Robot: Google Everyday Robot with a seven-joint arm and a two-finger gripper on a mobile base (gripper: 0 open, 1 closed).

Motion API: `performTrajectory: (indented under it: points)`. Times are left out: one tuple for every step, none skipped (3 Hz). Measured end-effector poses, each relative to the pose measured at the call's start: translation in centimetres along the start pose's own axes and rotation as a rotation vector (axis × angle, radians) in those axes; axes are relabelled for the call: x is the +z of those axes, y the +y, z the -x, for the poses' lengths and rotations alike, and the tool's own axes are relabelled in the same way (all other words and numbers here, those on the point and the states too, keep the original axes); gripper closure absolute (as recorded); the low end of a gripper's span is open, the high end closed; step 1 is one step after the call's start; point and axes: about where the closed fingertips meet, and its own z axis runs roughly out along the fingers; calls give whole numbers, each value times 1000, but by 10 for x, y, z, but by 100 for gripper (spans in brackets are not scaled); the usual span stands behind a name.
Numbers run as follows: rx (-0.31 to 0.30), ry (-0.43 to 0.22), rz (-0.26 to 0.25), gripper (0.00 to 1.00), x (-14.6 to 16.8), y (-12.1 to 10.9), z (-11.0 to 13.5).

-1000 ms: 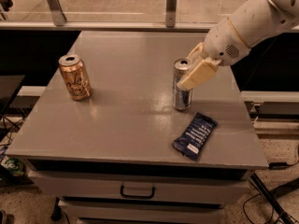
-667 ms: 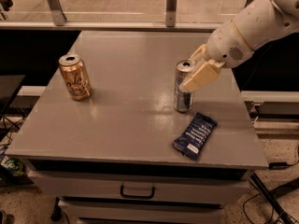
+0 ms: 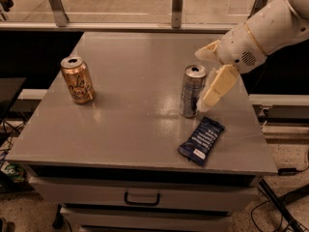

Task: Move redbull can near rxbar blueberry

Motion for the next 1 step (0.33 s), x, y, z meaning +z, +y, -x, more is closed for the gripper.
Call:
performTrajectory:
  points:
    - [0,0,0,0,0,0,0]
